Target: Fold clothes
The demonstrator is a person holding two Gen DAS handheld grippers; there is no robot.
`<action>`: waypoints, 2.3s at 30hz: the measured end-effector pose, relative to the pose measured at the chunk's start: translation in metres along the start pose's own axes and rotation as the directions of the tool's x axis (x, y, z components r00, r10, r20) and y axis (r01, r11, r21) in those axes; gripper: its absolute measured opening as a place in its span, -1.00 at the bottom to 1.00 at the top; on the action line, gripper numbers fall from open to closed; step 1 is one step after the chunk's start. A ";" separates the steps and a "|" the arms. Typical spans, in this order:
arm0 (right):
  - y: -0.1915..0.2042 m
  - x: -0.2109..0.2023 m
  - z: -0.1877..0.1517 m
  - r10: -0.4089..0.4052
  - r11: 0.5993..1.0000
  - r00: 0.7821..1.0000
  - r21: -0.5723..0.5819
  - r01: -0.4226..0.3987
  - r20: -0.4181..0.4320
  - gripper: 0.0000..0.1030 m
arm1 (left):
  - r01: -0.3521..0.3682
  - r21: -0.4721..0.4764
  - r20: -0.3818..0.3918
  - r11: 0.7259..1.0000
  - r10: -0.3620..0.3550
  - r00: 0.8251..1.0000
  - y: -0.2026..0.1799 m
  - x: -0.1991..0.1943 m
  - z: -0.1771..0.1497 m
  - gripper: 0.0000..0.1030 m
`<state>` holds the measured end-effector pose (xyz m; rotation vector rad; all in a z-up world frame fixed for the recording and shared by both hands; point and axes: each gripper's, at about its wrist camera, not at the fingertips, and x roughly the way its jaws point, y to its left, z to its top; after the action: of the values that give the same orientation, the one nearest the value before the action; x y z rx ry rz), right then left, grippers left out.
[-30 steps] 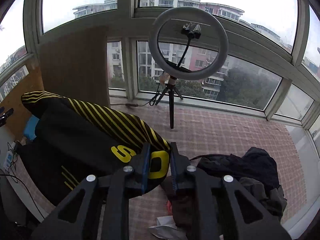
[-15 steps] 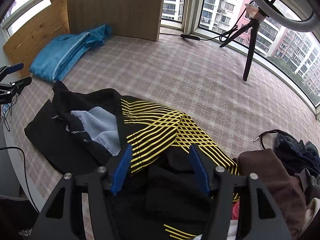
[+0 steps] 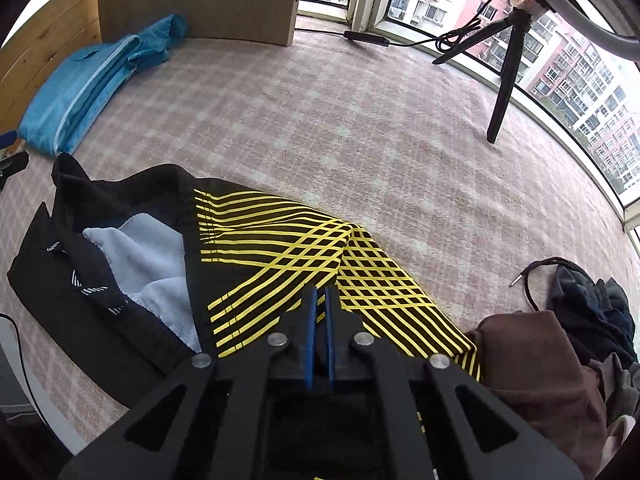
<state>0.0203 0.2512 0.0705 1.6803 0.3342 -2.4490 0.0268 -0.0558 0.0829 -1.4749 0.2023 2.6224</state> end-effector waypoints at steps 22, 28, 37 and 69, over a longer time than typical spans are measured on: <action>0.002 -0.009 0.001 -0.015 1.000 0.998 -0.011 0.016 0.062 -0.83 | 0.074 0.072 0.008 0.995 -0.075 0.997 0.015 0.002 -0.005 0.77; -0.065 -0.039 -0.021 0.008 0.965 0.994 0.260 -0.036 0.107 -0.87 | 0.136 0.148 -0.014 0.979 -0.136 0.991 -0.003 0.009 -0.006 0.77; -0.083 -0.030 -0.056 0.002 0.946 0.999 0.324 -0.016 0.043 -0.87 | 0.259 0.235 -0.087 0.937 -0.245 0.966 -0.052 0.035 0.012 0.77; -0.062 -0.054 -0.141 0.044 0.932 0.998 0.362 -0.029 -0.033 -0.85 | 0.404 0.292 -0.139 0.867 -0.379 0.915 -0.069 -0.068 -0.112 -0.54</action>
<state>0.1515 0.3486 0.0781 1.8507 -0.1569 -2.5708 0.1679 -0.0113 0.0799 -1.3409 0.2804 2.1000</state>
